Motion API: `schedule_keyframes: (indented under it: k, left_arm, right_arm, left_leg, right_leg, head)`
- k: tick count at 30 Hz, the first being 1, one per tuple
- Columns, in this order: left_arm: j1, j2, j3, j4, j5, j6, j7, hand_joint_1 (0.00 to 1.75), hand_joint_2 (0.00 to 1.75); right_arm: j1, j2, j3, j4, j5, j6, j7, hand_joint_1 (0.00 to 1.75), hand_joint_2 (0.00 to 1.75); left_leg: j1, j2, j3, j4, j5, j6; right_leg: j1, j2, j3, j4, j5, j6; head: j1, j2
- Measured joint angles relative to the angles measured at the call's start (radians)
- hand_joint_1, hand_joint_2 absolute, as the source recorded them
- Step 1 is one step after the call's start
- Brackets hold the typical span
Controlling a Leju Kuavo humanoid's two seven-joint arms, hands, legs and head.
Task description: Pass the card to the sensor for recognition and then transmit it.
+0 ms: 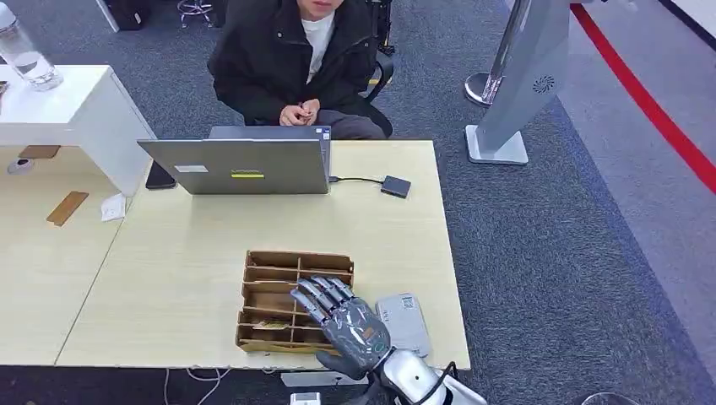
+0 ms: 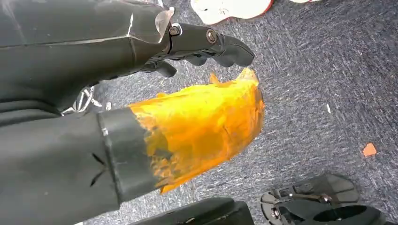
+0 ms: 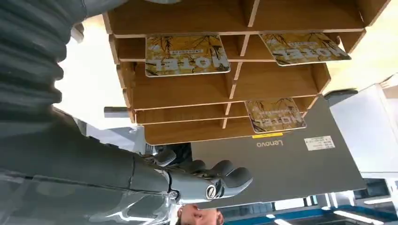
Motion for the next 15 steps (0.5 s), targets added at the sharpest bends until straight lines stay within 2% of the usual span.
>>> schedule_keyframes:
  k: [1, 6, 8, 15]
  left_arm:
    - [0.0, 0.0, 0.0, 0.0, 0.0, -0.001, 0.0, 0.0, 0.0]
    - [0.0, 0.0, 0.0, 0.0, -0.002, -0.002, 0.002, 0.0, 0.0]
    - [0.0, 0.0, 0.0, 0.0, -0.002, -0.002, 0.002, 0.0, 0.0]
    - [0.0, 0.0, 0.0, 0.0, -0.002, -0.003, 0.002, 0.0, 0.0]
  right_arm:
    - [0.0, 0.0, 0.0, 0.0, 0.0, 0.0, 0.001, 0.16, 1.75]
    - [0.0, 0.0, 0.0, 0.0, 0.003, 0.0, 0.004, 0.21, 1.75]
    - [0.0, 0.0, 0.0, 0.0, 0.003, 0.0, 0.004, 0.31, 1.75]
    - [0.0, 0.0, 0.0, -0.001, 0.003, 0.003, 0.006, 0.24, 1.75]
  left_leg:
    - [0.0, 0.0, 0.0, 0.0, 0.0, 0.0]
    - [0.0, 0.0, 0.0, 0.0, 0.0, 0.0]
    - [0.0, 0.0, 0.0, 0.0, 0.0, 0.0]
    - [0.0, 0.0, 0.0, 0.0, 0.0, 0.0]
  right_leg:
    - [0.0, 0.0, 0.0, 0.0, 0.0, 0.0]
    - [0.0, 0.0, 0.0, 0.0, 0.0, 0.0]
    - [0.0, 0.0, 0.0, 0.0, 0.0, 0.0]
    - [0.0, 0.0, 0.0, 0.0, 0.0, 0.0]
  head:
    - [0.0, 0.0]
    - [0.0, 0.0]
    - [0.0, 0.0]
    - [0.0, 0.0]
